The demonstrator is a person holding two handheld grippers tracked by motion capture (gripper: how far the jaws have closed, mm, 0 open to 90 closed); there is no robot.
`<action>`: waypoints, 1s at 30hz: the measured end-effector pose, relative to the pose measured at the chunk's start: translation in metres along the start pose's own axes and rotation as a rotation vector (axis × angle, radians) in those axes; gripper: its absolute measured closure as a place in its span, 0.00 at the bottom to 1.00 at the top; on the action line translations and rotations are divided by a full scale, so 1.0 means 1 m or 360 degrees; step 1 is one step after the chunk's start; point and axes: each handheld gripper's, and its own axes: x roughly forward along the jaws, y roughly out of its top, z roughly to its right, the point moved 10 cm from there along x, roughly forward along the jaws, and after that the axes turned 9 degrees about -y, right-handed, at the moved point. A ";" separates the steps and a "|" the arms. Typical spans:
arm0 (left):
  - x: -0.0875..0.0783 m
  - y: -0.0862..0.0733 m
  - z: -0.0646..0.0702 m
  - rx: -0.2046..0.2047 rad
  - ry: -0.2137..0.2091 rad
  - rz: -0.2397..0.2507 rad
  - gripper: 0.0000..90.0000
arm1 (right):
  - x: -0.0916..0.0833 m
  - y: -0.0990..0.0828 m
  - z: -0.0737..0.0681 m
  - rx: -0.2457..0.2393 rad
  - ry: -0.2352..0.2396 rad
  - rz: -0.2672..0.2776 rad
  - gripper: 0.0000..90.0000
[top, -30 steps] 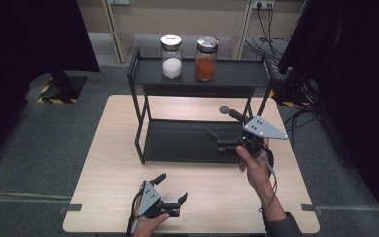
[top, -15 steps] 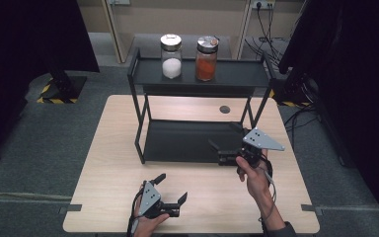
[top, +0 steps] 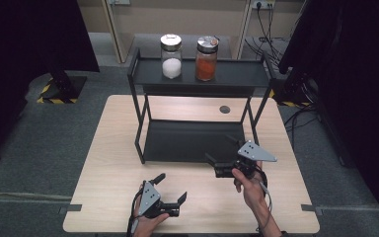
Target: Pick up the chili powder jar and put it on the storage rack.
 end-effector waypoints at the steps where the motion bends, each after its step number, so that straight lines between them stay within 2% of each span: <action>1: 0.000 0.000 0.000 -0.0001 0.0000 0.0000 0.01 | -0.001 -0.003 0.000 0.0004 -0.0001 0.0002 0.01; 9: 0.000 0.000 0.000 -0.0005 0.0005 0.0001 0.01 | -0.006 -0.025 0.001 0.0025 0.0005 -0.0010 0.01; 18: -0.001 0.000 -0.001 -0.0009 0.0011 0.0008 0.01 | -0.009 -0.041 -0.003 0.0028 0.0039 -0.0014 0.01; 30: 0.000 0.000 -0.002 -0.0012 0.0017 0.0009 0.01 | -0.008 -0.062 -0.002 0.0031 0.0070 -0.0075 0.01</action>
